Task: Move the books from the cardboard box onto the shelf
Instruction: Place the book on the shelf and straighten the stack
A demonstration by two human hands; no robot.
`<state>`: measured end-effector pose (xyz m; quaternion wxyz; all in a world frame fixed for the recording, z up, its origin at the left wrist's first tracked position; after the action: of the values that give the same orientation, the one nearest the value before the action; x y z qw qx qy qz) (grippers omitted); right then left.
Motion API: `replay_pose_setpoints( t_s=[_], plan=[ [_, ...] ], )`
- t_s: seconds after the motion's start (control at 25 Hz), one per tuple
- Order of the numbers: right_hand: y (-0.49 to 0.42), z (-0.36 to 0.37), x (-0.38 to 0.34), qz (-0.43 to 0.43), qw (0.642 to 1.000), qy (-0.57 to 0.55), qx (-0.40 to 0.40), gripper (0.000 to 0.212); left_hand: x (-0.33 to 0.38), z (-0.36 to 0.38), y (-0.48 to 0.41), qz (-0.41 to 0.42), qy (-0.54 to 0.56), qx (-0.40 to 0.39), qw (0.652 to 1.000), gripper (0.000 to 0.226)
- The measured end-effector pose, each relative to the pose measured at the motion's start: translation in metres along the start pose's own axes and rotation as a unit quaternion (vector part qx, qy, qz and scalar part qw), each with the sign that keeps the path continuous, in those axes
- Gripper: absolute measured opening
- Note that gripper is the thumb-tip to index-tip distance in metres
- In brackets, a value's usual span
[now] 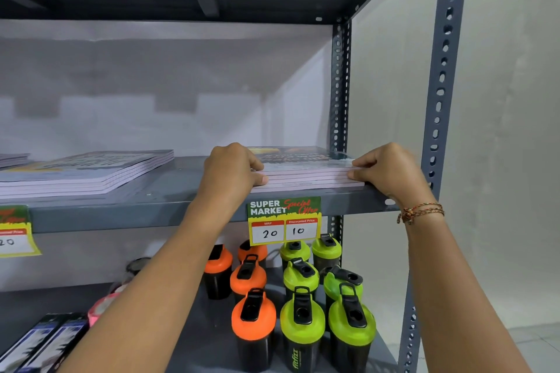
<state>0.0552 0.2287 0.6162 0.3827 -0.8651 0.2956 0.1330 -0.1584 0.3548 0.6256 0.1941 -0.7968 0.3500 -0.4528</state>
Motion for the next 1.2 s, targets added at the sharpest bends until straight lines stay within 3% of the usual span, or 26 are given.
replay_pose_setpoints(
  t_s=[0.44, 1.2],
  plan=[
    [0.018, -0.004, -0.011, -0.006, 1.0, -0.011, 0.009, 0.028, -0.014, -0.017, 0.012, -0.043, 0.039, 0.018, 0.998, 0.034],
    [0.029, -0.006, -0.011, -0.021, 0.999, -0.026, 0.021, 0.028, -0.018, -0.019, 0.02, 0.012, 0.025, 0.029, 0.999, 0.032]
  ],
)
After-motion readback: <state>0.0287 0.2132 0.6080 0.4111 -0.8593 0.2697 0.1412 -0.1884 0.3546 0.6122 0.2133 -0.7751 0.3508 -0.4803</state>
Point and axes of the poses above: each hand's wrist, its own y-axis away from the middle knuckle, its own z-axis out of the palm, x = y × z, the point moved 3 cm from there along -y, towards the middle knuckle, and after that the axes turned 12 degrees about y, right-handed, at the moved point
